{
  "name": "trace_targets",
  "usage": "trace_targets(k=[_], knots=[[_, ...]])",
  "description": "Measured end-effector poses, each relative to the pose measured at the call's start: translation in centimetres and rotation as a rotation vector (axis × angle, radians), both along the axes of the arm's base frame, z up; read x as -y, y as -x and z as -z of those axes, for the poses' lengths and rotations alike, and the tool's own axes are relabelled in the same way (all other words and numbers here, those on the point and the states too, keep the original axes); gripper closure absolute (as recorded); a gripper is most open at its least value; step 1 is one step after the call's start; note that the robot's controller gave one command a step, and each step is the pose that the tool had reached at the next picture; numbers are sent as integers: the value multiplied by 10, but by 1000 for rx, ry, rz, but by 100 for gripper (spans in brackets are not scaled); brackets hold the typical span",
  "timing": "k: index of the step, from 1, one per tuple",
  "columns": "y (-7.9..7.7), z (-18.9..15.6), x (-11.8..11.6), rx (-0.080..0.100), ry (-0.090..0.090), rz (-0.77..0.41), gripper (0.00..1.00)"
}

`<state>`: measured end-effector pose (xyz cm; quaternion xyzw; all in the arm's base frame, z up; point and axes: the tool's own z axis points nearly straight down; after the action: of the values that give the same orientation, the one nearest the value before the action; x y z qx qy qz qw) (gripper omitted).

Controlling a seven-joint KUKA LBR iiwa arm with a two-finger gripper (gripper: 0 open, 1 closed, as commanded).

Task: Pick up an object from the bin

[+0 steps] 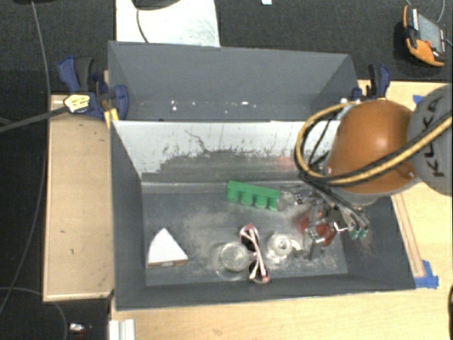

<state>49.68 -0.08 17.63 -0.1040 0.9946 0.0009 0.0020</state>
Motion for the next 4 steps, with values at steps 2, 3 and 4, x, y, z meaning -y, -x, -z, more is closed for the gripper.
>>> trace_targets(k=[2,3,4], knots=[[4,-1,27,-3,-2,21,100],[4,-1,27,-3,-2,21,0],[4,-1,27,-3,-3,21,0]])
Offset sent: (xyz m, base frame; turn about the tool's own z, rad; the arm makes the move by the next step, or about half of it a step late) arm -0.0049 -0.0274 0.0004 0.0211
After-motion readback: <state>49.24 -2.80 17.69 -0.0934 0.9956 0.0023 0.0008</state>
